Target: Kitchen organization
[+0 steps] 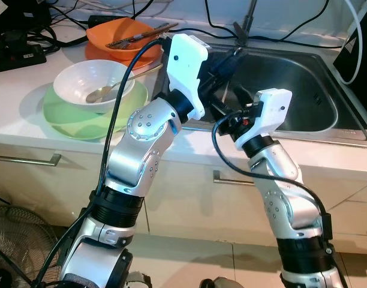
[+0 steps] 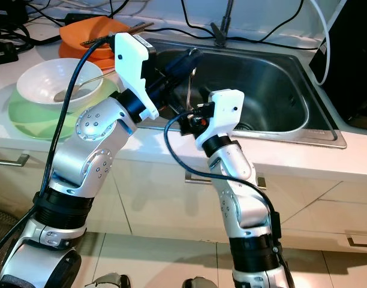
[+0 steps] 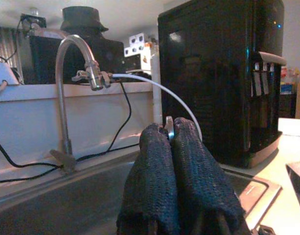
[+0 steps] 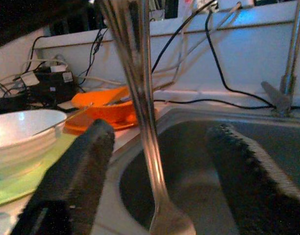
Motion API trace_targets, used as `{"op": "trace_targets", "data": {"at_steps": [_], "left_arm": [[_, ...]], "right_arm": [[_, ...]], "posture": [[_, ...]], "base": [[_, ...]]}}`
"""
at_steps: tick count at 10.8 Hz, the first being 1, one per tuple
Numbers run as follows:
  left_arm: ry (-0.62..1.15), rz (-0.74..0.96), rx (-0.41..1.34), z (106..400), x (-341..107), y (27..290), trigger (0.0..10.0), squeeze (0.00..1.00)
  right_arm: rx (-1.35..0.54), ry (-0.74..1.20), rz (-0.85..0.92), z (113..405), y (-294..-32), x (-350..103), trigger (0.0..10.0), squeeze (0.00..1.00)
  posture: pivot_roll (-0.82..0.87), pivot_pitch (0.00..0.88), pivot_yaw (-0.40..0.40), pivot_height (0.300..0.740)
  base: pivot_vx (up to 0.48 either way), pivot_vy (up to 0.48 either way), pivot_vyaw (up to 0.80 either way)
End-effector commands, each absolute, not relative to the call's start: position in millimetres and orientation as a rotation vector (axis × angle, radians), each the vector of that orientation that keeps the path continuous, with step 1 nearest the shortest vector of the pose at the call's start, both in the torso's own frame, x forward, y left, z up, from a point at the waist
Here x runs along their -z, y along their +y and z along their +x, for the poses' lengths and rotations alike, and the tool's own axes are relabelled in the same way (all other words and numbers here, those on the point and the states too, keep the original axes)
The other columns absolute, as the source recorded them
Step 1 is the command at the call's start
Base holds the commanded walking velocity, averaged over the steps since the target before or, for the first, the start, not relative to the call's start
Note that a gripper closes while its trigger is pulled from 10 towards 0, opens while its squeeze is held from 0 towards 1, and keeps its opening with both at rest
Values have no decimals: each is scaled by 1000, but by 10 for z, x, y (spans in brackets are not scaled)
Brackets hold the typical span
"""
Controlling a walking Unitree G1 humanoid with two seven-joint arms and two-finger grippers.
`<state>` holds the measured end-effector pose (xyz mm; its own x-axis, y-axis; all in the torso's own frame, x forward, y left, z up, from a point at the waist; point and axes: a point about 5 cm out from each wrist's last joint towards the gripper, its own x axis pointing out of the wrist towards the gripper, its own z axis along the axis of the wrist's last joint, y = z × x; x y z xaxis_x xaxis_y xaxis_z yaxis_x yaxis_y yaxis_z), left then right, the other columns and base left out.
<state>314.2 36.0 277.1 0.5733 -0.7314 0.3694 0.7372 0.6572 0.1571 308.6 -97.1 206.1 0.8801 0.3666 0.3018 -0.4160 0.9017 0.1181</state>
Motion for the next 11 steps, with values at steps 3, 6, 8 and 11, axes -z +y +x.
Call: {"op": "trace_targets", "data": {"at_steps": [3, 6, 8, 11], "left_arm": [[-422, -25, 914, 3062, -2771, 300, 10000, 0], [-414, -24, 916, 3061, -2758, 302, 10000, 0], [-414, -17, 913, 3060, -2757, 308, 10000, 0], [-418, -5, 903, 3069, -2757, 312, 10000, 0]], "right_arm": [[-392, -288, 184, 3129, -974, -2065, 0, 0], [-406, -292, 189, 3139, -940, -2062, 0, 0], [-405, -297, 190, 3139, -945, -2064, 0, 0], [-403, -303, 193, 3137, -965, -2070, 0, 0]], "posture": [[-24, 67, -41, 740], [-22, 68, -43, 740], [-22, 67, -43, 740], [-22, 64, -45, 740]], "base": [[0, 0, 0], [0, 0, 0], [0, 0, 0], [0, 0, 0]]}}
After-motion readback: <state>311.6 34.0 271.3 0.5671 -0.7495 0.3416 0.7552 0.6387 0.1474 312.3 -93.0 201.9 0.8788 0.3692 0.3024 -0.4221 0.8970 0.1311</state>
